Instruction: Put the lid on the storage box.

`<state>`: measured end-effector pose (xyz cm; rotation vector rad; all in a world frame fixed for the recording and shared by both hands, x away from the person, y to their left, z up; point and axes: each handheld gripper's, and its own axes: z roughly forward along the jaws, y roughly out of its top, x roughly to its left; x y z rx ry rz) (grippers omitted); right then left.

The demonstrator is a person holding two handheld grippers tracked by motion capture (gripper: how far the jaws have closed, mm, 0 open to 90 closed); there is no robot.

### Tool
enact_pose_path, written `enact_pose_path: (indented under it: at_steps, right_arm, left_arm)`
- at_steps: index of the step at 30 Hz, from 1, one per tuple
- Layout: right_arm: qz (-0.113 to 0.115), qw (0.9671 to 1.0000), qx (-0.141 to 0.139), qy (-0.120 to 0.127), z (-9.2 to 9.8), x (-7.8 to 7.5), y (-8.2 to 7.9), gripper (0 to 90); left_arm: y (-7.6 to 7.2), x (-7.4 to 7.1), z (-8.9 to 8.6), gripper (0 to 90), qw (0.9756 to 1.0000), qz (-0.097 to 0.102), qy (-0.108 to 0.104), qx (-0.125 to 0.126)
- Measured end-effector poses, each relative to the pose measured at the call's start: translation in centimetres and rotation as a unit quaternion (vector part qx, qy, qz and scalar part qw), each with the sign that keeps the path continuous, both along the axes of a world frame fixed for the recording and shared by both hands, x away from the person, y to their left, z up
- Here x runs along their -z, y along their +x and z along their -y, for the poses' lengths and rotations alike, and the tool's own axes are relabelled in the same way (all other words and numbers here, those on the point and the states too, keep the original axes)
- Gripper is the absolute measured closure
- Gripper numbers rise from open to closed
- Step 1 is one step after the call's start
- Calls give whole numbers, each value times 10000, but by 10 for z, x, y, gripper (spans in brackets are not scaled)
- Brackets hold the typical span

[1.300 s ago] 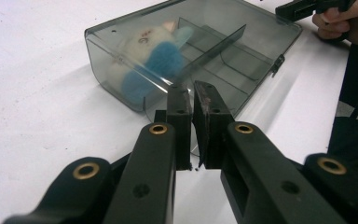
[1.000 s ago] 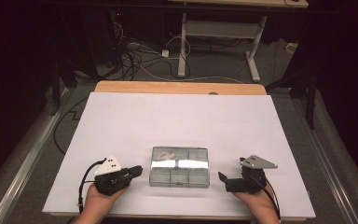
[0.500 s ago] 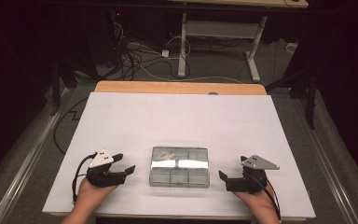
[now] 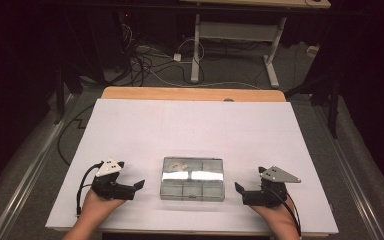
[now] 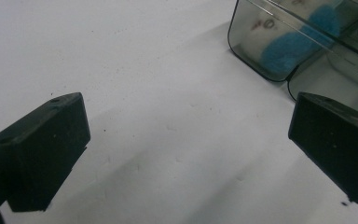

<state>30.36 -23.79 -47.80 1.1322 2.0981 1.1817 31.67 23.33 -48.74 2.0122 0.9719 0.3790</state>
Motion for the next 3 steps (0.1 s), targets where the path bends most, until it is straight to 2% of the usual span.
enact_pose_path:
  at_steps: [3]
  right_arm:
    - [22, 10000, -28, 13, -1, -1, 0, 2]
  left_arm:
    - [-1, -1, -1, 0, 10000, -4, -68, 9]
